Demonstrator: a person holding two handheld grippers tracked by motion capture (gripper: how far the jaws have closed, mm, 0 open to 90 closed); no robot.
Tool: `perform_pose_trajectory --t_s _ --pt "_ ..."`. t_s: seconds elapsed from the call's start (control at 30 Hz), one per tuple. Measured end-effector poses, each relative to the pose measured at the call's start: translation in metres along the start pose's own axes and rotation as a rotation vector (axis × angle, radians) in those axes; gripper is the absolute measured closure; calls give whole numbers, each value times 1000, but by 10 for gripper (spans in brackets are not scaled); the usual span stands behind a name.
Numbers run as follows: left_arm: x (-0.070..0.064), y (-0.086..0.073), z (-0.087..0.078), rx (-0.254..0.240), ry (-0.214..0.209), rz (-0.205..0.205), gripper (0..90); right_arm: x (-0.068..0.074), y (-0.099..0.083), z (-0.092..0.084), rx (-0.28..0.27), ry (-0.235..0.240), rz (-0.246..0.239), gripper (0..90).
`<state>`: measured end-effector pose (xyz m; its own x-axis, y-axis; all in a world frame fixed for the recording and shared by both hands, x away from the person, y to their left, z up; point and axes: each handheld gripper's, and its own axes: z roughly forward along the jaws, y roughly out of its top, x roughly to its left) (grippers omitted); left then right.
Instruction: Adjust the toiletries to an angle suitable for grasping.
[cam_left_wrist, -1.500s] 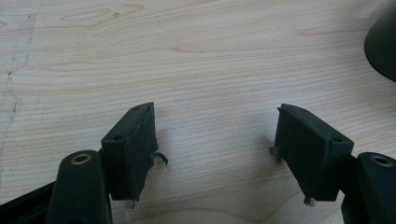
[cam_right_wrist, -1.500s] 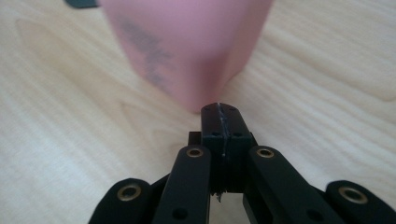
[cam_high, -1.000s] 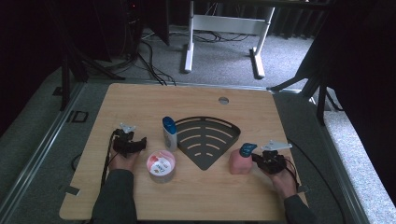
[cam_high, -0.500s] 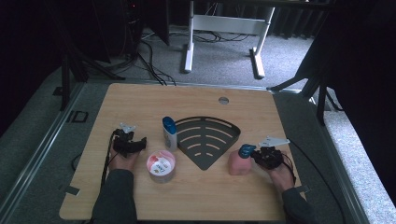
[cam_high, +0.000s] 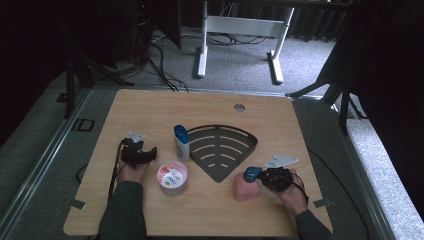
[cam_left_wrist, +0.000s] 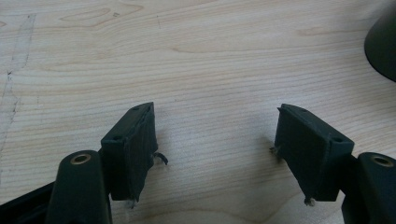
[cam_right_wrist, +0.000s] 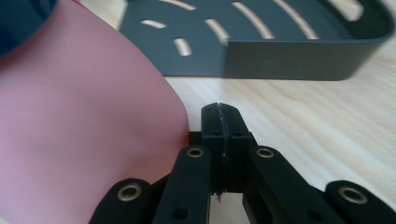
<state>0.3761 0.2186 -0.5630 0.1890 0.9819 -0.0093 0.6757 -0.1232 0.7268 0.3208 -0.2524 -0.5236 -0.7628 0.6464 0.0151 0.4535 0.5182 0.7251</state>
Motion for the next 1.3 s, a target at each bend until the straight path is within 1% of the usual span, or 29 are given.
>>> perform_pose_trajectory --t_s 0.07,0.1,0.13,0.17,0.23,0.4,0.43,0.5,0.57,0.77,0.83,1.0,1.07,1.13,1.23,1.3 --pt "0 0 0 1 0 1 297 8 0 0 1 16 -4 900" --pt "0 0 0 1 0 2 298 15 -1 0 1 30 -9 900" --pt "0 0 0 1 0 1 298 15 -1 0 1 30 -9 900" --pt "0 0 0 0 0 0 297 19 -3 -2 9 31 -12 900" --pt "0 0 0 0 -1 1 297 21 -5 -4 16 30 -11 900" --pt "0 0 0 1 -1 2 297 28 -19 -16 26 51 -4 900" --pt "0 0 0 2 -1 2 297 31 -22 -18 27 63 -6 900" --pt "0 0 0 2 -1 2 297 35 -24 -21 30 66 -21 900" --pt "0 0 0 1 0 1 297 39 -24 -22 28 67 -27 900" --pt "0 0 0 2 0 2 297 48 -25 -21 23 102 -29 900" --pt "0 0 0 2 0 2 297 53 -24 -20 27 122 -43 900" --pt "0 0 0 1 -1 3 297 65 -24 -20 30 150 -68 900" --pt "0 0 0 1 -1 3 297 70 -25 -21 27 163 -70 900" --pt "0 0 0 1 -1 3 297 71 -25 -21 27 169 -68 900" --pt "0 0 0 2 -1 3 297 78 -22 -17 23 190 -89 900" --pt "0 0 0 1 -1 3 297 80 -21 -16 24 190 -87 900"
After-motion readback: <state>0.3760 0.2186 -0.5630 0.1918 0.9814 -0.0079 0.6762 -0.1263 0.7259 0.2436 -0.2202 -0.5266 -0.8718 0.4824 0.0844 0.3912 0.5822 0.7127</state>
